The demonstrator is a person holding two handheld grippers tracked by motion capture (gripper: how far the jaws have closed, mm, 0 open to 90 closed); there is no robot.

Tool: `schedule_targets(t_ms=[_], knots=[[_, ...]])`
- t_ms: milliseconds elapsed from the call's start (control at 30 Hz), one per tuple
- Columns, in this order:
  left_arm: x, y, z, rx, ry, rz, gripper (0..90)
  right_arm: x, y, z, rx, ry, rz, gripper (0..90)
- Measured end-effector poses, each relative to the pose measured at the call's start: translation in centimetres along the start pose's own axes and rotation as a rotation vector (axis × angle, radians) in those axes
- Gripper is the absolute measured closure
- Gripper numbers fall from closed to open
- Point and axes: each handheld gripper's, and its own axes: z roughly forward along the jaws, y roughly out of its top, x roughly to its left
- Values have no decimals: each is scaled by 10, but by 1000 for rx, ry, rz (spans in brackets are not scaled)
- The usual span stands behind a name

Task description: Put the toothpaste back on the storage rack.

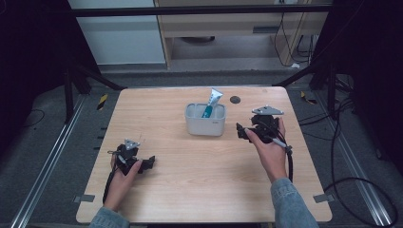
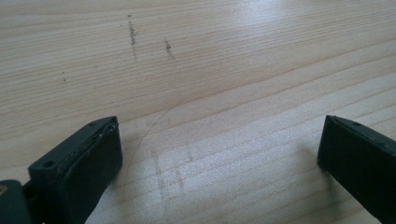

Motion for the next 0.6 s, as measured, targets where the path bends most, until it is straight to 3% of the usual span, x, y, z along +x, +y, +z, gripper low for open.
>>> schedule_targets(t_ms=[267, 600], knots=[[0, 0, 0, 0, 0, 0, 0, -6, -18, 2, 23, -9, -10, 97], [0, 0, 0, 0, 0, 0, 0, -11, -45, 8, 73, -8, 10, 106]])
